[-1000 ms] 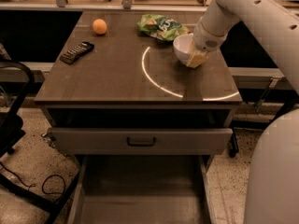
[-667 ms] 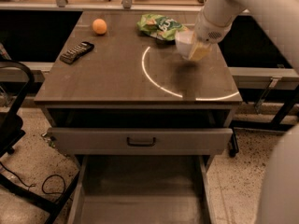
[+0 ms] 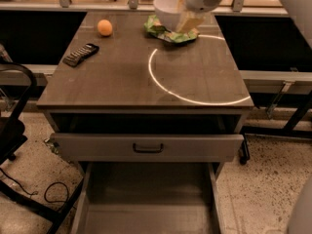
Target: Move white bowl near rxbar chocolate
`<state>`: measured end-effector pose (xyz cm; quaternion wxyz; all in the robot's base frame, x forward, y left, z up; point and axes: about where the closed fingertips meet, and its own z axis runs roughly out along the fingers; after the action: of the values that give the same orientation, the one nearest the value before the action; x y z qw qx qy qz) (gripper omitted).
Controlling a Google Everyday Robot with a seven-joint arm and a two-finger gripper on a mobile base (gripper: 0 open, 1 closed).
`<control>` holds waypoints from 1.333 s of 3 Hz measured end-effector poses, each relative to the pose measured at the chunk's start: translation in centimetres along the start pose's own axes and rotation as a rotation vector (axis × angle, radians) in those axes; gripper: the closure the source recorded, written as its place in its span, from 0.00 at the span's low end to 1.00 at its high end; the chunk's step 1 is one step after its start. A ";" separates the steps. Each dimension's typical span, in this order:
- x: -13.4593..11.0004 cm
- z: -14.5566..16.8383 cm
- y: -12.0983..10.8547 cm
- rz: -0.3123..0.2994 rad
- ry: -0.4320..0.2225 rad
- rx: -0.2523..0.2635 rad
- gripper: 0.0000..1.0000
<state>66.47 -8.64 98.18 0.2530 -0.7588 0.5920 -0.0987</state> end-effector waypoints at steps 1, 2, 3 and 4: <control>-5.9 0.2 -2.6 -0.130 -0.102 0.023 1.00; -10.8 3.1 -5.0 -0.221 -0.184 0.016 1.00; -13.9 7.3 -6.1 -0.259 -0.226 -0.013 1.00; -15.7 12.0 -6.1 -0.265 -0.233 -0.033 1.00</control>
Offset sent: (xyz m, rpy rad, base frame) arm 0.0545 0.1905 0.0109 0.0948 -0.0454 0.4299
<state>72.65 10.50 93.41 0.2921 -0.8407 0.4549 -0.0330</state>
